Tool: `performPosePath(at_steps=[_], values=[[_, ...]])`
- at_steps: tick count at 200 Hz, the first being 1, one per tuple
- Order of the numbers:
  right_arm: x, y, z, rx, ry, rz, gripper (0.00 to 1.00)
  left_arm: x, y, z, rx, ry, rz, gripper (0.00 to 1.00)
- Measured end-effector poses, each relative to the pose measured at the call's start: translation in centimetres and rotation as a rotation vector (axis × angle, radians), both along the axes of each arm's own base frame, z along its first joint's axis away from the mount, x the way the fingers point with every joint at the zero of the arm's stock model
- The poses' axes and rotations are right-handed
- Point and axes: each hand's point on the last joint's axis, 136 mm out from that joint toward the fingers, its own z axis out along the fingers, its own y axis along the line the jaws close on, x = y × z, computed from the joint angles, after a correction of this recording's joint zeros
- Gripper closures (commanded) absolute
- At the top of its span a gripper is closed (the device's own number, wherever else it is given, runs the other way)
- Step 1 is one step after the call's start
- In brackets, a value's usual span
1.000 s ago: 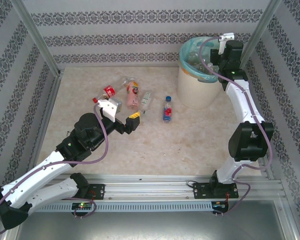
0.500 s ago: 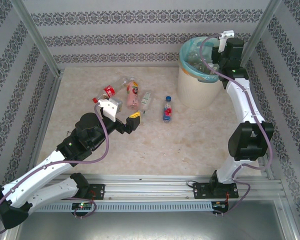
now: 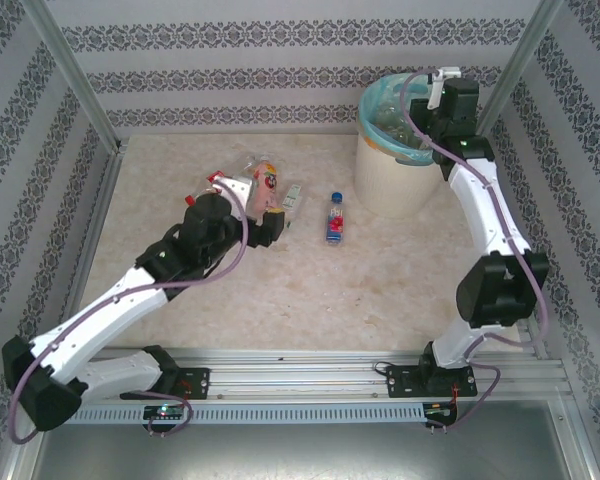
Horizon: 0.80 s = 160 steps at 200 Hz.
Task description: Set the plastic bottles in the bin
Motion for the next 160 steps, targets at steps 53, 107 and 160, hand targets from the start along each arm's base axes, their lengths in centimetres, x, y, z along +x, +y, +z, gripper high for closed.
performPosePath(at_steps=[53,107,160], values=[[-11.6,5.8,10.3,0.04,-0.247,0.156,0.51,3.5,-2.6,-6.5,0.015,0.317,-0.024,0.16],[-20.1,8.4,7.9,0.059,-0.259,0.259,0.48,7.1,-6.8,-12.0,0.052,0.553,-0.024,0.15],[-23.5,6.8,2.7,0.055,-0.167,0.229,0.47,8.9,-12.6,-16.1,0.115,0.625,-0.076,0.14]])
